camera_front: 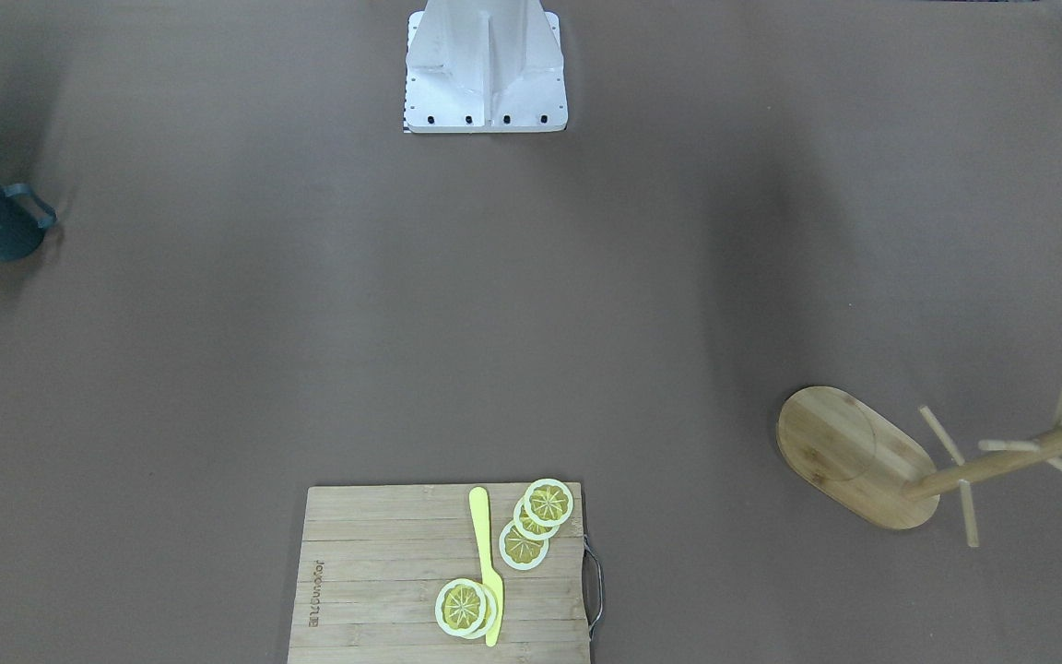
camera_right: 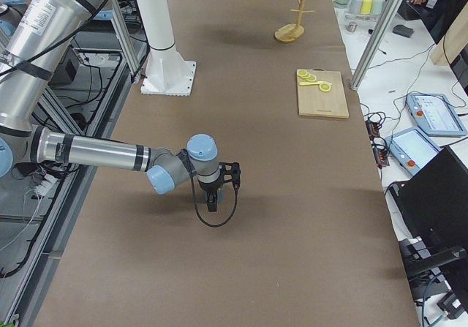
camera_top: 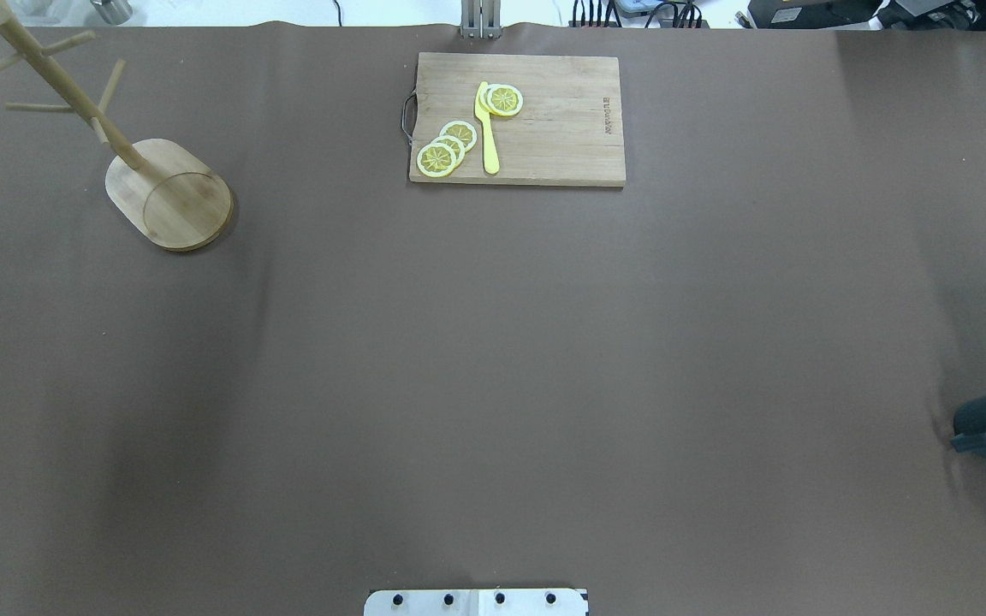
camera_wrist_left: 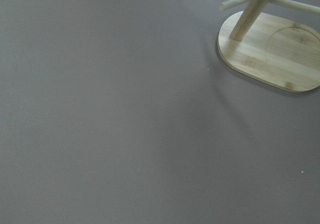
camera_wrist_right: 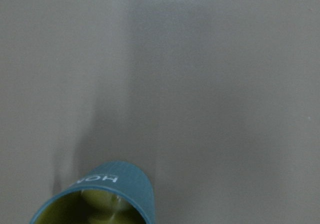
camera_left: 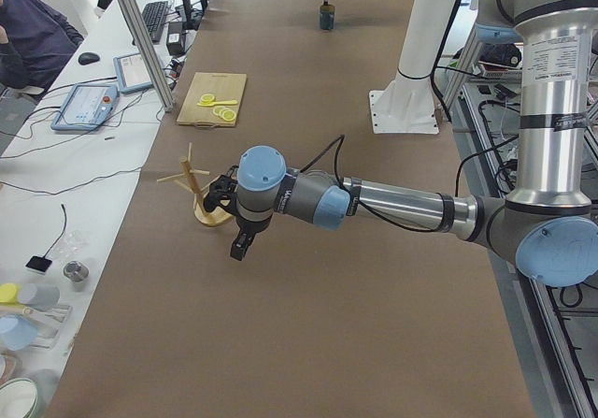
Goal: Hang cup on storage rack
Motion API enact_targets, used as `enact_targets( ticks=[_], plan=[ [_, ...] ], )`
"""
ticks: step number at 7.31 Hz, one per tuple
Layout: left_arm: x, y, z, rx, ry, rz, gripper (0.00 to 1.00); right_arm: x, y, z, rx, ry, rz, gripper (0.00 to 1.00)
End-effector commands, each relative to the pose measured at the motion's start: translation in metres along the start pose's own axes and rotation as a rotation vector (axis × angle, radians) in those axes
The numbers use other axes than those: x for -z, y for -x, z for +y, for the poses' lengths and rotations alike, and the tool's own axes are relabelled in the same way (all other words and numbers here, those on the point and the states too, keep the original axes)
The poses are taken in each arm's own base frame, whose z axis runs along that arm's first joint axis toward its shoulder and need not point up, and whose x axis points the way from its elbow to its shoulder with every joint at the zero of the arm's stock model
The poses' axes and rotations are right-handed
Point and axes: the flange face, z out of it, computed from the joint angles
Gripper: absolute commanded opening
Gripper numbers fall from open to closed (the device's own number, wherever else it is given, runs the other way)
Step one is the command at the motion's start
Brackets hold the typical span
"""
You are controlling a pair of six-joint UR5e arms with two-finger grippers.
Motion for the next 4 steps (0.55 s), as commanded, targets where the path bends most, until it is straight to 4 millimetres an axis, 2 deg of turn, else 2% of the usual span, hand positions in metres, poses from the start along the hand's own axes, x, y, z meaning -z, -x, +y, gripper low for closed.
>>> enact_targets(
  ticks=[1,3,4],
  plan=[
    [0.0008,-0.0009,-0.0002,-0.002,-0.002,0.0,0.99,-0.0107,0.0112,0.0021,0.047,0.002,0.004,0.86],
    [0.0016,-0.0016,-0.0013,-0.004,-0.004,-0.001,0.99,-0.0114,0.0116,0.0032,0.053,0.007,0.002,0.08],
    [0.0021,-0.0023,-0.0015,-0.005,-0.005,0.0,0.99,-0.0109,0.0115,0.0041,0.054,0.008,-0.003,0.0]
  ],
)
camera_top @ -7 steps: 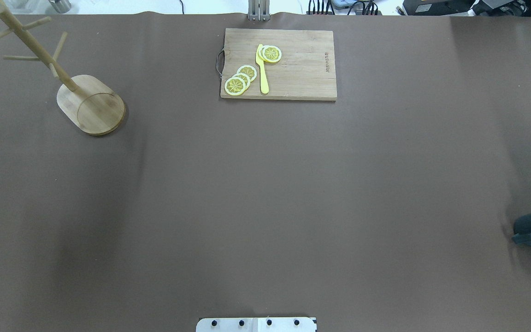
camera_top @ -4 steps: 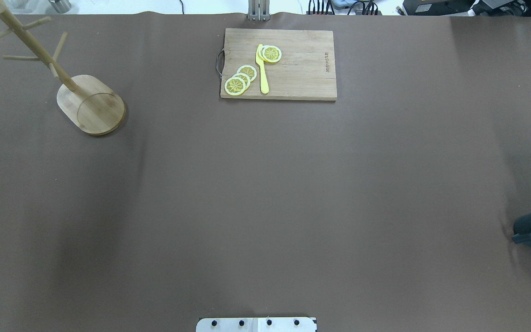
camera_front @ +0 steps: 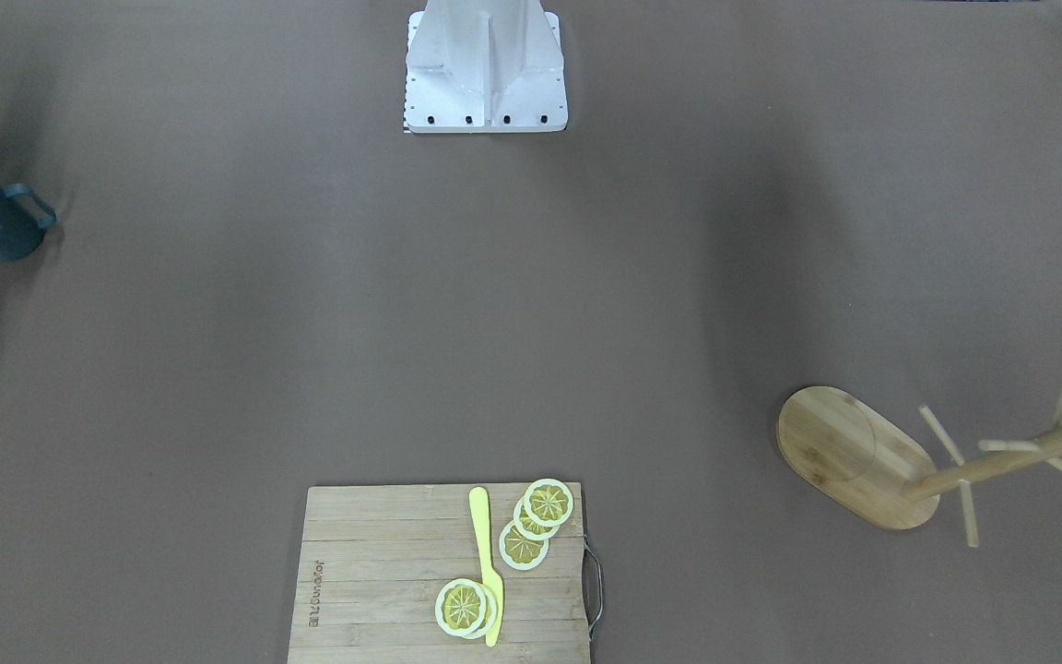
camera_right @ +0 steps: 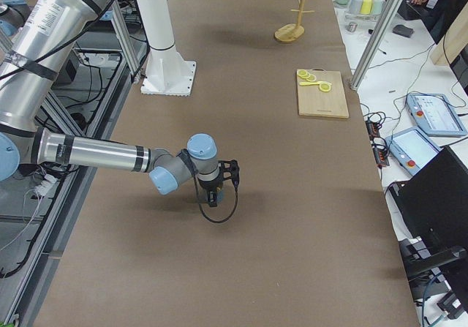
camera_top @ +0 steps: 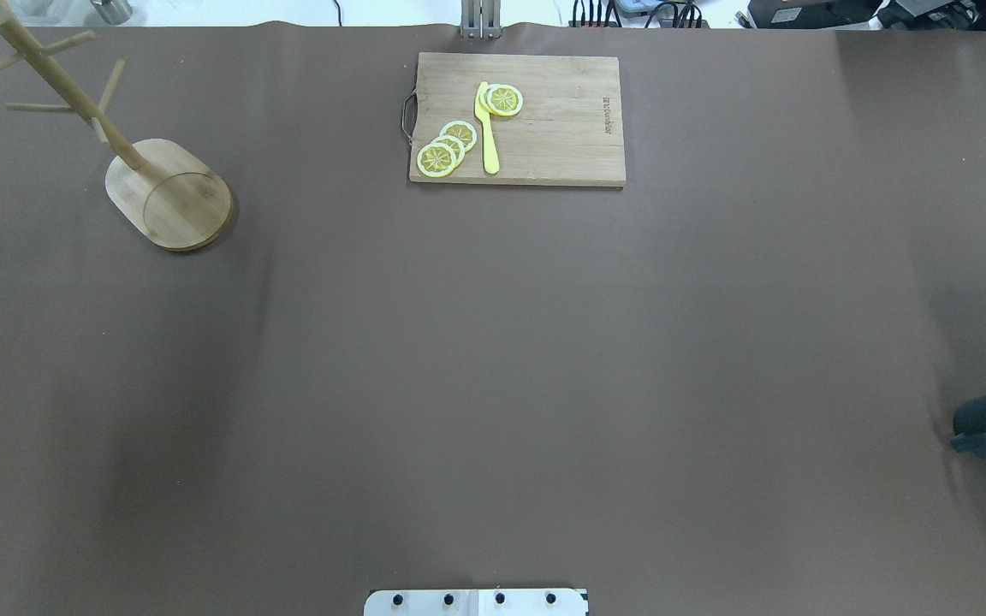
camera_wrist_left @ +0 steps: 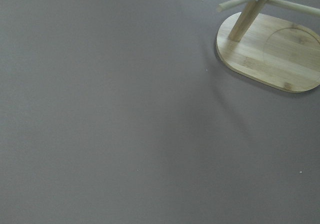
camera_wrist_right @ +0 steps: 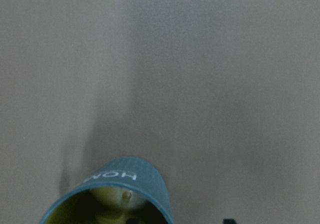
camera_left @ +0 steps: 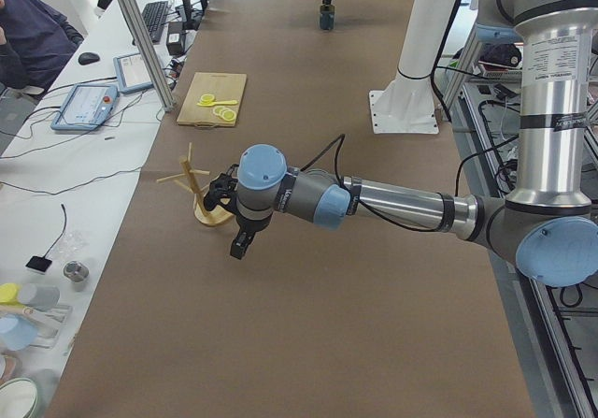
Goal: Hang cup on storage rack
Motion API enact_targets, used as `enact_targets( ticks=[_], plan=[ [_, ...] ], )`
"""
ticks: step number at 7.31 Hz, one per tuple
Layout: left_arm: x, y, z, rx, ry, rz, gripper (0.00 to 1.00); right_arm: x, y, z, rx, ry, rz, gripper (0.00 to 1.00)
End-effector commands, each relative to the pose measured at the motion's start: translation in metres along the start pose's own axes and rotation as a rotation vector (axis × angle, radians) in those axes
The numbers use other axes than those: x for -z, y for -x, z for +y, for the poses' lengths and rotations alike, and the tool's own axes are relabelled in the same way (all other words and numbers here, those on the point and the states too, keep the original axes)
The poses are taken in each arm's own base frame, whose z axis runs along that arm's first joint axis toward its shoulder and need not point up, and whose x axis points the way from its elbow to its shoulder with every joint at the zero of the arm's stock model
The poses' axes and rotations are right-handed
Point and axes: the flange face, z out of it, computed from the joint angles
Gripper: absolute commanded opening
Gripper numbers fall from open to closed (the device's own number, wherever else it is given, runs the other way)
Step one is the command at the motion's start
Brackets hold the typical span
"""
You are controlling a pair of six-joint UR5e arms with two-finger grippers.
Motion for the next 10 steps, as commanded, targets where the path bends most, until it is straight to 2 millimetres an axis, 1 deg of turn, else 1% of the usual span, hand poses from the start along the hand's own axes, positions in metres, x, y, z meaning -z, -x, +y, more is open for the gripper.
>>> enact_targets(
  ticks=[1,2,5,6,7,8,9,10],
  plan=[
    [0.001,-0.002,-0.001,-0.003,-0.002,-0.001,0.99,0.001,0.0,0.003,0.004,0.0,-0.008,0.0],
    [0.001,-0.001,-0.001,-0.001,-0.001,-0.001,0.99,0.002,-0.001,0.004,0.005,-0.009,-0.012,0.0],
    [0.001,-0.001,0.0,0.0,0.0,0.001,0.99,0.008,0.004,-0.001,0.007,-0.025,-0.031,0.0],
    [0.001,-0.001,0.0,0.0,0.0,0.001,0.99,0.012,0.001,-0.004,-0.007,-0.038,-0.028,0.0],
    [0.001,-0.001,0.0,0.0,0.0,0.001,0.99,0.017,-0.002,-0.01,-0.026,-0.052,-0.032,0.0],
    [0.001,-0.001,0.0,0.0,0.0,0.001,0.99,0.025,-0.001,-0.02,-0.064,-0.072,-0.056,0.0],
    [0.0,-0.001,0.0,0.001,0.001,0.001,0.99,0.034,-0.003,-0.03,-0.129,-0.093,-0.085,0.0],
    [0.0,0.0,0.001,0.001,0.001,0.001,0.99,0.039,0.0,-0.046,-0.174,-0.104,-0.099,0.0]
  ],
)
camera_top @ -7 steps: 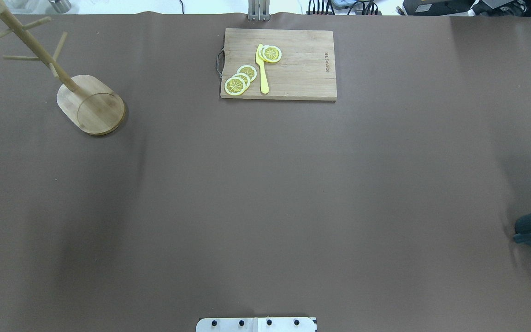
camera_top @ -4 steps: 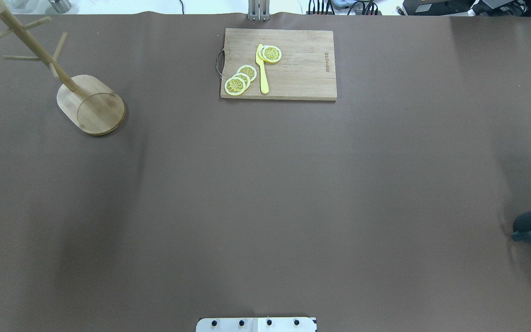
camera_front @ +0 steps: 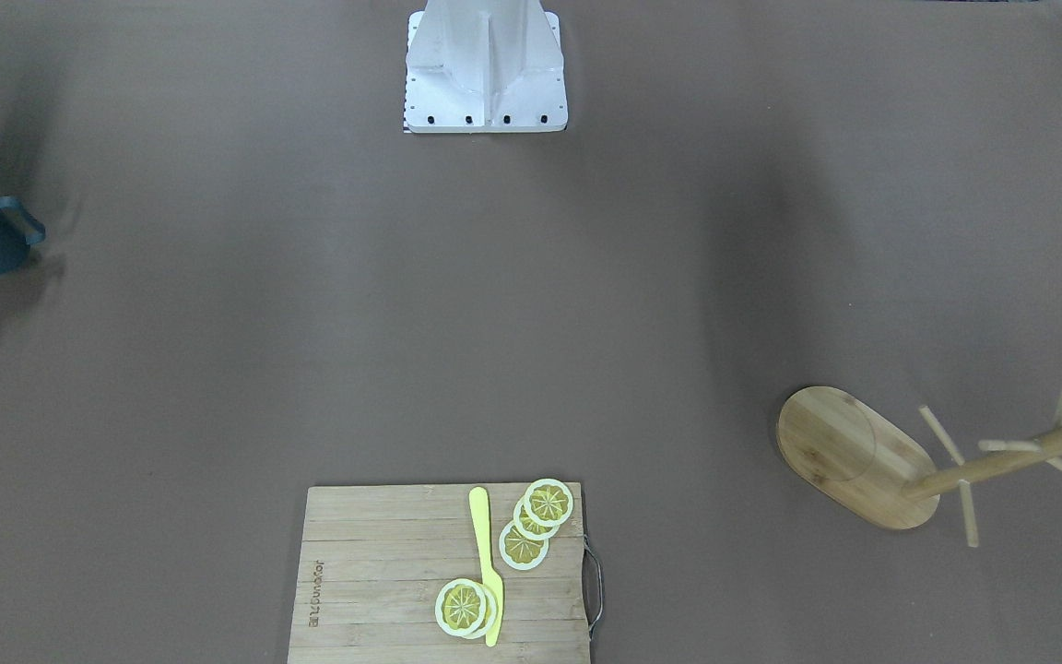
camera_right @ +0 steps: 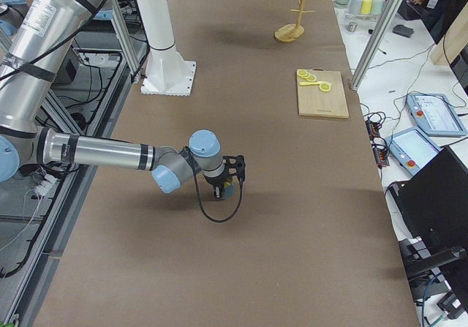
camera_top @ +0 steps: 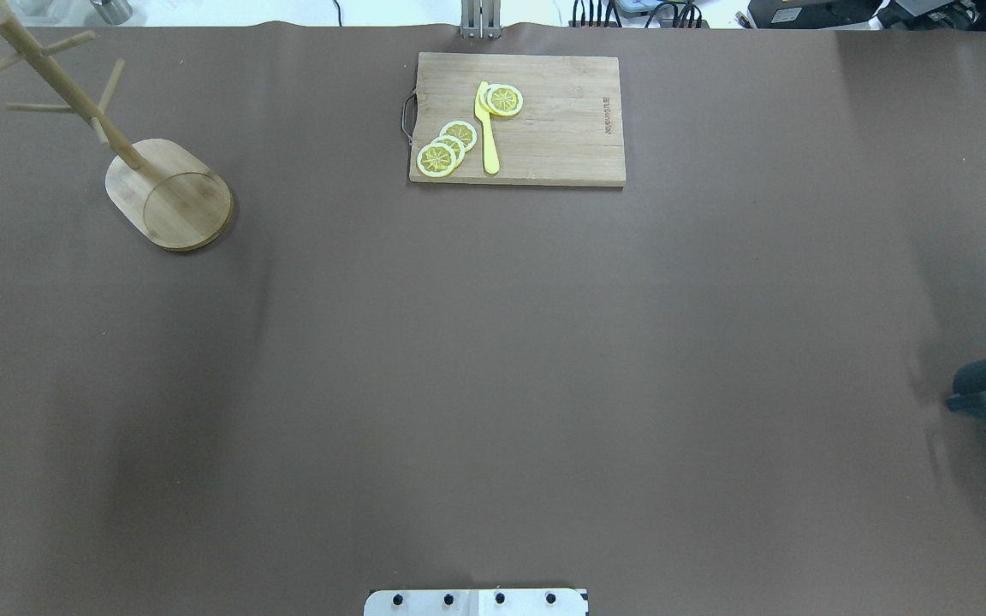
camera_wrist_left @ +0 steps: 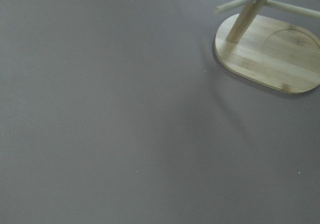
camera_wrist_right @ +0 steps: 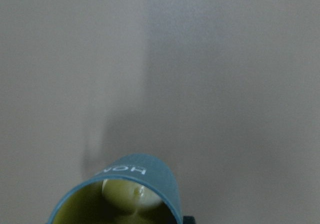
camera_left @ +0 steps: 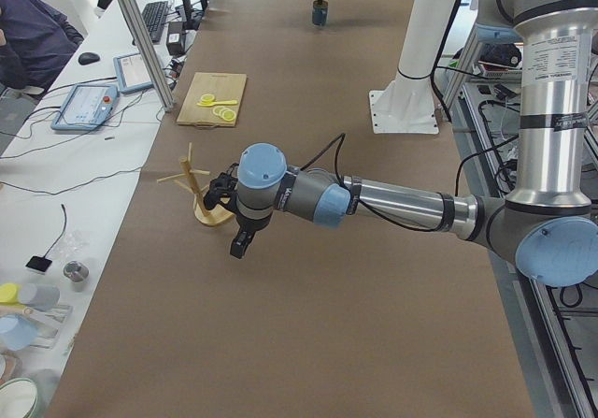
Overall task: Hang cup on storage rack
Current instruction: 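Carry the teal mug with the right gripper toward the table center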
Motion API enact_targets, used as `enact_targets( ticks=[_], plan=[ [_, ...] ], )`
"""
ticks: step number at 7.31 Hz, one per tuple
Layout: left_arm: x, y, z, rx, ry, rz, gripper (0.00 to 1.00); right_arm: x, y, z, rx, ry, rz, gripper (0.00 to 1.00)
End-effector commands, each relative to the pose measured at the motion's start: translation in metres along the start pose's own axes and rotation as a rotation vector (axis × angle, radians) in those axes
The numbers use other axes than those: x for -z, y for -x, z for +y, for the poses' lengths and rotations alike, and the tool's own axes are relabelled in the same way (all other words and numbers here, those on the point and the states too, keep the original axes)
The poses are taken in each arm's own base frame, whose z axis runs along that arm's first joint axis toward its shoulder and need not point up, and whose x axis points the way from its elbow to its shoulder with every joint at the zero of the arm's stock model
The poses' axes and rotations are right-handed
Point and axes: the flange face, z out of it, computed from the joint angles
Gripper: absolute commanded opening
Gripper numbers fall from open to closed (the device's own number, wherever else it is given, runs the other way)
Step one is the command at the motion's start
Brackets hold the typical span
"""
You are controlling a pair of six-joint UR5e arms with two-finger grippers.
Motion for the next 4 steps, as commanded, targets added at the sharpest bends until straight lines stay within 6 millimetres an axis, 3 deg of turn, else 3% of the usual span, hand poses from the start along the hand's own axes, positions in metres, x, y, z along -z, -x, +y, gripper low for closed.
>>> enact_targets(
  ticks=[1,4],
  plan=[
    [-0.001,0.001,0.001,0.002,0.001,0.0,0.99,0.021,0.023,-0.048,-0.146,-0.04,-0.023,0.0],
    [0.0,0.0,0.001,0.001,0.0,0.0,0.99,0.043,0.091,-0.124,-0.284,-0.043,-0.017,0.0]
  ],
)
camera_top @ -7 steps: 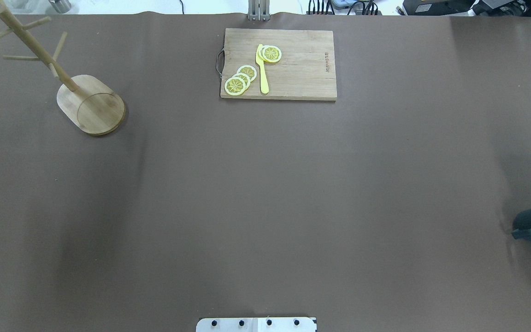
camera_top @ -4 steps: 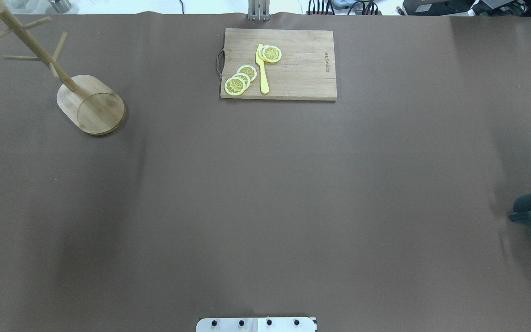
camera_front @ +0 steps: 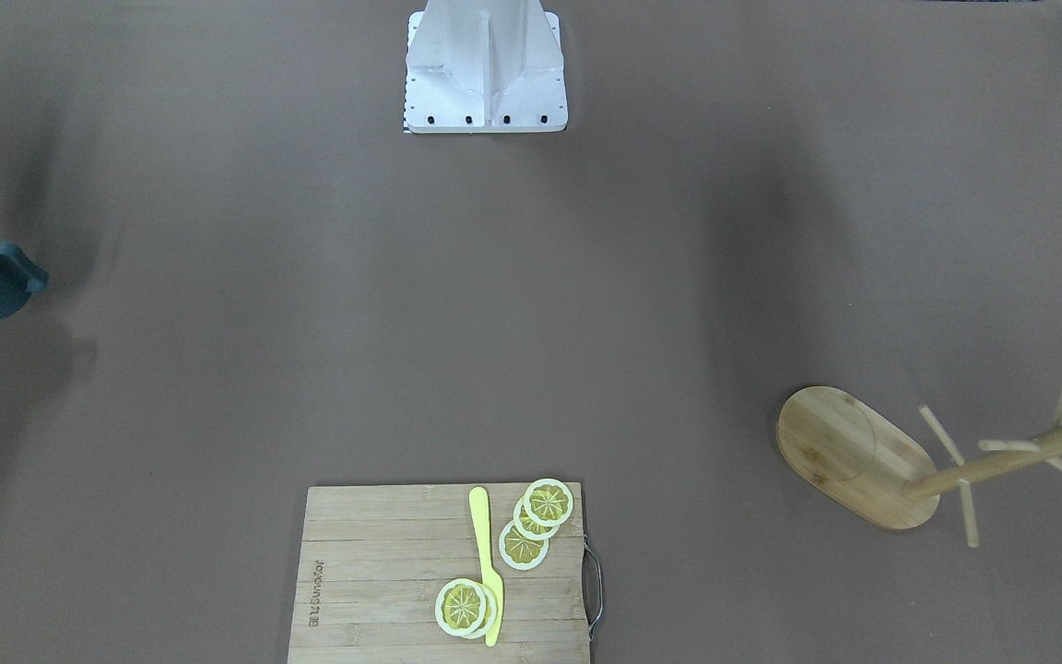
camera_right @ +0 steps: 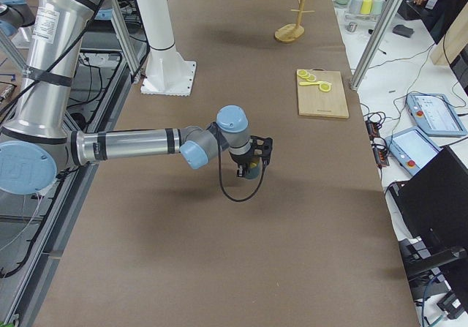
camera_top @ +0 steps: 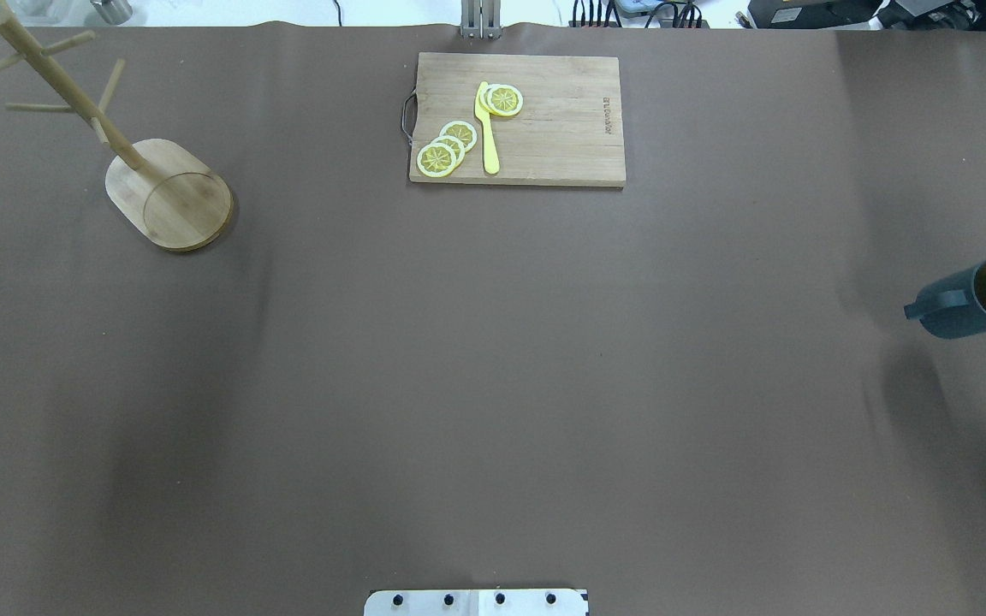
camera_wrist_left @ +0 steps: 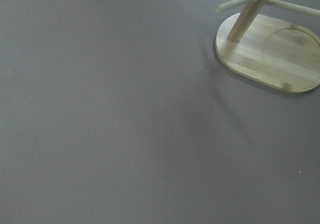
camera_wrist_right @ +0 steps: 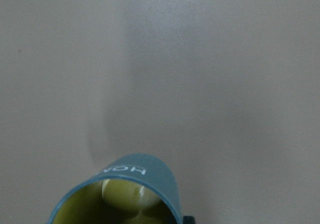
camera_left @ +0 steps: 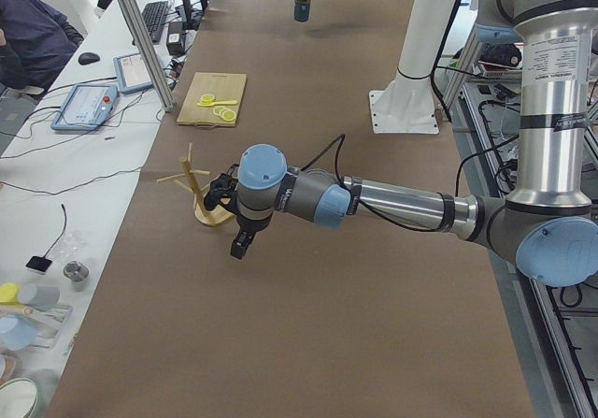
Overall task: Hang cup on storage rack
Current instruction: 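Carry the teal mug with the right gripper toward the table center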
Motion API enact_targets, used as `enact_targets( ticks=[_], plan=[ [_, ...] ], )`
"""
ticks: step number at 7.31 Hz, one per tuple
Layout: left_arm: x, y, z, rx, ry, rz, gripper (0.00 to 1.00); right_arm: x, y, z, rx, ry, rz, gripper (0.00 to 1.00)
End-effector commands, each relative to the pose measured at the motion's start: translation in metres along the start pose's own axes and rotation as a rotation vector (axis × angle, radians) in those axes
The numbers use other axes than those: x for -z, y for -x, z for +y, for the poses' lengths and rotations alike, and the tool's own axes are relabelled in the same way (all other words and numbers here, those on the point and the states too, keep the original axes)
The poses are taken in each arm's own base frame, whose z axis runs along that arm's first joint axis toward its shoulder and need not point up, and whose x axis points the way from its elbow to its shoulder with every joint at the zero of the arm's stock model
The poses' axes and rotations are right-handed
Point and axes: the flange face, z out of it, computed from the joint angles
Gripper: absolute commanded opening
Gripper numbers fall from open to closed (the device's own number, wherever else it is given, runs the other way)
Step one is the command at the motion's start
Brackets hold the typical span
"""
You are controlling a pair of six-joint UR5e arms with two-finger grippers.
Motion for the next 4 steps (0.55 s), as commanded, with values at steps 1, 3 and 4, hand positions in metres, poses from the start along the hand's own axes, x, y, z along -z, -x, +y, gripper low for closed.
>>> enact_targets(
  ticks=[1,3,4],
  plan=[
    [0.0,0.0,0.0,0.0,0.0,0.0,0.99,0.014,0.056,-0.038,-0.103,-0.006,0.007,0.0],
    [0.0,0.0,0.0,0.0,0.0,0.0,0.99,0.028,0.122,-0.041,-0.214,0.011,0.001,0.0],
    [0.0,0.0,0.0,0.0,0.0,0.0,0.99,0.032,0.165,-0.031,-0.277,0.016,0.008,0.0]
  ],
)
